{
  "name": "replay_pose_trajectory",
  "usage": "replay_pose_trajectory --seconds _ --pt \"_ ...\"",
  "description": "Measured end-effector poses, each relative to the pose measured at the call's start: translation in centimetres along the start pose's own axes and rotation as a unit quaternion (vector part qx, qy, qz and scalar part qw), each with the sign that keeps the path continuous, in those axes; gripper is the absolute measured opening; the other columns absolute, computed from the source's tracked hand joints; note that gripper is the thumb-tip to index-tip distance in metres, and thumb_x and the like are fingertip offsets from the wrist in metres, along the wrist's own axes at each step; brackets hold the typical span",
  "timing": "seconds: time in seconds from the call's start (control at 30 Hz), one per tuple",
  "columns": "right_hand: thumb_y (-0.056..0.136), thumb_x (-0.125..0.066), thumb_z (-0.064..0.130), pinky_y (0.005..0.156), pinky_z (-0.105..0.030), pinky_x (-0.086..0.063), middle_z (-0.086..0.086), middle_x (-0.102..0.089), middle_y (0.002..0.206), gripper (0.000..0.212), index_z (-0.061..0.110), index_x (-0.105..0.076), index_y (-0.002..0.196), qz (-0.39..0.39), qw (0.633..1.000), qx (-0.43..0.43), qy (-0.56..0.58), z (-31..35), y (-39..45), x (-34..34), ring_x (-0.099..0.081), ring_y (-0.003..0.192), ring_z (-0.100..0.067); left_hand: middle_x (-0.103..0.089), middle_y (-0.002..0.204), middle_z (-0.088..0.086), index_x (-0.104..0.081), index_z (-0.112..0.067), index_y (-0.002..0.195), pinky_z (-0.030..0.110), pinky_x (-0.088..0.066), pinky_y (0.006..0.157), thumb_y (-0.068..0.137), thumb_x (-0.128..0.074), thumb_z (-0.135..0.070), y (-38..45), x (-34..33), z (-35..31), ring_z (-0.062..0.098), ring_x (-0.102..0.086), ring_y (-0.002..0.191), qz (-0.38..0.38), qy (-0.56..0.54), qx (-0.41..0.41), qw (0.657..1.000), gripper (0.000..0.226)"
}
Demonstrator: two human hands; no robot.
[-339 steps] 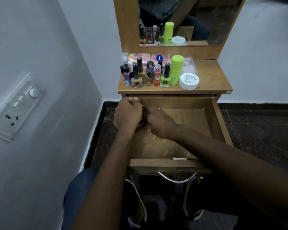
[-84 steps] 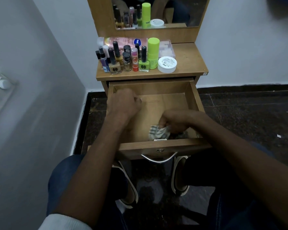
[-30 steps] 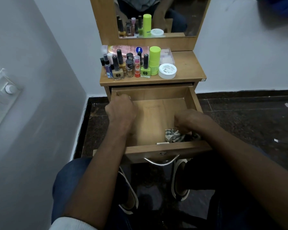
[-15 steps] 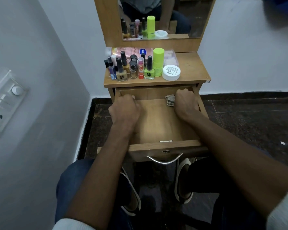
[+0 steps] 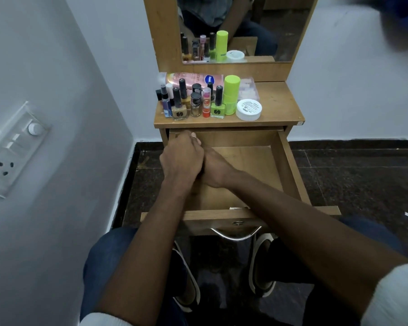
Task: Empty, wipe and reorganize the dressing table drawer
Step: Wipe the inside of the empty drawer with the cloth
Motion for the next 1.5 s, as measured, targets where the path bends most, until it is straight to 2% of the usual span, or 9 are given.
replay_pose_trajectory --seconds 0.13,0.3,0.63,0.73,0.87,1.07,1.23,1.33,1.5 --pt "0.075 -0.076 0.001 0.071 -0.036 -0.054 -0.002 -0.07 0.085 0.018 0.015 -0.069 0.085 0.052 0.997 -0.027 0.048 0.4 -1.3 0.1 -0.065 0.08 -0.025 -0.074 0.105 0.002 -0.071 -0.022 0.105 0.036 -0.041 0.078 0.114 -0.037 -0.035 -0.1 0.6 -0.3 0.025 -0.068 0.099 -0.022 -0.036 -0.012 0.999 0.037" --pt "0.08 -0.071 -0.008 0.077 -0.023 -0.059 -0.004 -0.08 0.099 0.03 0.007 -0.082 0.104 0.234 0.966 -0.01 0.106 0.5 -5.6 0.8 -0.072 0.081 -0.009 -0.075 0.099 0.0 -0.073 -0.025 0.102 0.036 -0.047 0.076 0.113 -0.041 -0.035 0.0 0.1 0.0 0.024 -0.069 0.093 0.005 -0.042 -0.056 0.998 0.035" --pt "0.078 -0.077 0.007 0.068 -0.033 -0.059 -0.002 -0.08 0.084 0.017 0.012 -0.081 0.094 -0.09 0.948 -0.164 0.257 -5.0 -7.8 7.0 -0.072 0.072 -0.009 -0.071 0.081 -0.004 -0.072 -0.023 0.089 0.033 -0.056 0.077 0.1 -0.063 -0.058 -0.6 0.7 -1.2 0.017 -0.068 0.08 0.046 -0.01 -0.066 0.997 0.037" --pt "0.071 -0.079 0.029 0.076 -0.045 -0.064 0.007 -0.08 0.084 0.025 0.025 -0.082 0.096 -0.127 0.962 -0.149 0.191 -4.9 -8.0 6.6 -0.075 0.077 -0.011 -0.075 0.071 0.001 -0.071 -0.017 0.089 0.035 -0.063 0.076 0.1 -0.05 -0.073 -1.4 0.1 -1.1 0.019 -0.073 0.069 0.204 -0.122 0.037 0.971 0.06" --pt "0.079 -0.084 0.009 0.072 -0.027 -0.056 0.006 -0.076 0.099 0.025 0.017 -0.083 0.102 -0.094 0.981 -0.068 0.157 -3.7 -7.8 5.9 -0.07 0.083 -0.005 -0.081 0.087 0.015 -0.068 -0.007 0.104 0.034 -0.065 0.068 0.102 -0.049 -0.069 -1.7 -0.9 -1.1 0.022 -0.077 0.069 0.325 -0.233 0.097 0.911 0.066" --pt "0.091 -0.079 0.031 0.064 -0.028 -0.055 0.006 -0.078 0.087 0.013 0.019 -0.083 0.092 -0.07 0.982 -0.061 0.167 -3.6 -8.6 5.5 -0.07 0.075 -0.005 -0.069 0.116 0.004 -0.056 -0.014 0.133 0.038 -0.058 0.09 0.1 -0.063 -0.022 -1.1 -1.6 -0.1 0.021 -0.07 0.101 0.307 -0.082 0.012 0.948 0.035" --pt "0.08 -0.088 0.035 0.082 -0.035 -0.058 -0.002 -0.071 0.105 0.043 0.015 -0.064 0.109 -0.125 0.949 -0.165 0.236 -4.9 -8.7 6.4 -0.068 0.096 -0.015 -0.073 0.119 0.004 -0.063 -0.014 0.13 0.044 -0.062 0.093 0.104 -0.059 -0.006 -0.7 -1.4 -1.1 0.02 -0.073 0.105 0.304 -0.198 -0.059 0.93 0.027" --pt "0.081 -0.088 0.017 0.087 -0.045 -0.062 -0.02 -0.073 0.11 0.042 0.006 -0.064 0.114 -0.058 0.927 -0.194 0.314 -4.9 -9.0 5.9 -0.073 0.095 -0.024 -0.073 0.118 0.0 -0.061 -0.016 0.127 0.032 -0.061 0.085 0.104 -0.06 -0.006 -0.8 -1.2 -1.9 0.012 -0.072 0.103 0.233 -0.227 -0.101 0.94 0.025" --pt "0.09 -0.075 0.004 0.074 -0.036 -0.062 -0.013 -0.079 0.096 0.02 -0.004 -0.068 0.107 -0.137 0.877 -0.2 0.415 -5.3 -9.6 7.4 -0.078 0.085 -0.023 -0.072 0.101 -0.007 -0.051 -0.023 0.117 0.012 -0.05 0.057 0.102 -0.065 -0.01 -1.2 -0.7 -2.7 0.001 -0.07 0.081 0.104 -0.215 -0.14 0.961 0.024"
Point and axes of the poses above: each hand's wrist, its own y-axis towards the middle knuckle, its own x-axis out of the back of the hand, z = x × y, the point moved 3 cm from there along y, towards the middle knuckle
